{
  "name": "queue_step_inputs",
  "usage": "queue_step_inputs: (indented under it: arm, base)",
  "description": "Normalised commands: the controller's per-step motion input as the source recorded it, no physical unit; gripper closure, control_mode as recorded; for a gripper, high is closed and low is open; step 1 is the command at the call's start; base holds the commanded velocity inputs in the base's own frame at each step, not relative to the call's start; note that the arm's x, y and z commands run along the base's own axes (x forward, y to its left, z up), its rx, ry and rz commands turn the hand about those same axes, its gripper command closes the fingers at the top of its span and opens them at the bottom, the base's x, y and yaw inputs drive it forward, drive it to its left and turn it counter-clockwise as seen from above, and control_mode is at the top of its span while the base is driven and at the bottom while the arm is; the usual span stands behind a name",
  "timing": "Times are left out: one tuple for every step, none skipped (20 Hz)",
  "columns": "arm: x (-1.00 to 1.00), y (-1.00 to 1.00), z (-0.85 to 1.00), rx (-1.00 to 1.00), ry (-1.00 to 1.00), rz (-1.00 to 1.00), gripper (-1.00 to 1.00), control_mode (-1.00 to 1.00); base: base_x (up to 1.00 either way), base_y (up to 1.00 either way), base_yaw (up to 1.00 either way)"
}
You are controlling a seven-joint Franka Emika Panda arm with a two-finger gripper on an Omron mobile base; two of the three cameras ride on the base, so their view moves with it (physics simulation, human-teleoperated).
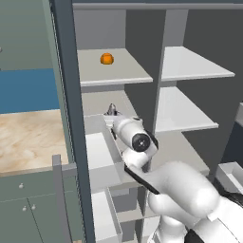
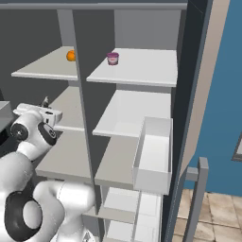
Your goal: Pick up the frozen fish from the freezer, place it on any shelf in the fridge, and close the fridge and freezer doors when done.
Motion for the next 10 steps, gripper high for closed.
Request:
queue_step_inputs:
  arm:
    - [-1.0, -0.49, 1.0, 0.0, 0.13, -0.05, 1.0, -1.0]
    - [-1.0, -0.54, 1.0, 0.0, 0.17, -0.05, 1.0, -1.0]
    - [-1.0, -0.59, 1.0, 0.0, 0.2, -0.05, 1.0, -1.0]
    - [-1.0, -0.64, 1.0, 0.0, 0.21, -0.06, 1.0, -1.0]
    - [-1.0, -0.65, 1.0, 0.0, 0.23, -0.07, 1.0, -1.0]
    - [-1.0, -0.66, 1.0, 0.0, 0.25, -0.07, 1.0, -1.0]
    - [-1.0, -0.71, 1.0, 0.0, 0.26, -0.08, 1.0, -1.0]
    - [-1.0, -0.71, 1.0, 0.0, 0.27, -0.08, 1.0, -1.0]
    - [-1.0, -0.76, 1.0, 0.0, 0.28, -0.08, 1.0, -1.0]
    - [-1.0, -0.8, 1.0, 0.0, 0.28, -0.09, 1.0, -1.0]
  base:
    - [0.0, 0.0, 0.0]
    - [0.0, 0.0, 0.0]
    - [0.0, 0.0, 0.0]
    - [0.0, 0.0, 0.0]
    - [0.0, 0.0, 0.0]
    - [0.0, 0.0, 0.0]
    - [0.0, 0.0, 0.0]
    - [0.0, 0.0, 0.0]
    - [0.0, 0.0, 0.0]
    - [0.0, 0.0, 0.0]
